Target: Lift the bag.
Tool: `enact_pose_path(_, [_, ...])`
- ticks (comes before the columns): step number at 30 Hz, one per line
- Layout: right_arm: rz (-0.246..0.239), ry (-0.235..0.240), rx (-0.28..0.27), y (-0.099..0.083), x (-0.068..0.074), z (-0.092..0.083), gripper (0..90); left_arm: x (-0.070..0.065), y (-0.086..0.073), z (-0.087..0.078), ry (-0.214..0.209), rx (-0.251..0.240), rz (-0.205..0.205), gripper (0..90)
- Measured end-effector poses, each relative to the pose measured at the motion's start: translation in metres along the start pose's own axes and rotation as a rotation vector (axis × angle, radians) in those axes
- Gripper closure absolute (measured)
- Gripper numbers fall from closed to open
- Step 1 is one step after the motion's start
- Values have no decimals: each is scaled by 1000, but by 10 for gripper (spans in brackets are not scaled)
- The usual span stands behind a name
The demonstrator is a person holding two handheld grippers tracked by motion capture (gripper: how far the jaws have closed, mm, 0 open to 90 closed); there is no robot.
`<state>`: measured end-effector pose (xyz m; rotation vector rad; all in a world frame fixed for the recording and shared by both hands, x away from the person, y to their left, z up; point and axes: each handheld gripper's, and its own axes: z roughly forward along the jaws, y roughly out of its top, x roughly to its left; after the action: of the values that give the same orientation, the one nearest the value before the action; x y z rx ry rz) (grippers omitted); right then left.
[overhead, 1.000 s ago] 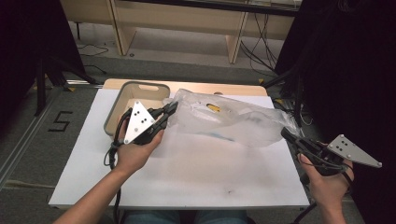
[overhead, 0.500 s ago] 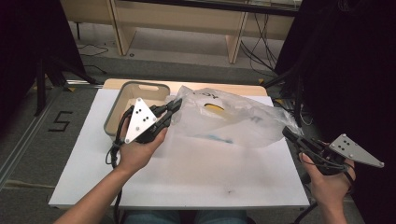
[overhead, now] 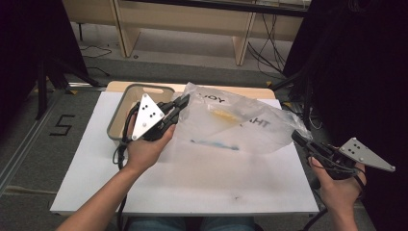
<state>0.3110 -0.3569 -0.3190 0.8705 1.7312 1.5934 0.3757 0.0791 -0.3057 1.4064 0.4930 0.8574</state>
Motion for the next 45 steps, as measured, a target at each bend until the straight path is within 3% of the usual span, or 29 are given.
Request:
enact_pose_path(16, [-3,-65,21,-6,-6,24,895,24,-21,29,77,67,-17,891])
enact_pose_path(33, [-9,-181,90,-19,-14,72,897,44,-42,52,112,157,-45,877])
enact_pose_path(38, [-2,-221,116,-26,-18,89,898,45,-46,57,113,175,-42,791])
enact_pose_path(45, [17,-277,159,-33,-23,111,899,43,-45,59,117,188,-70,529])
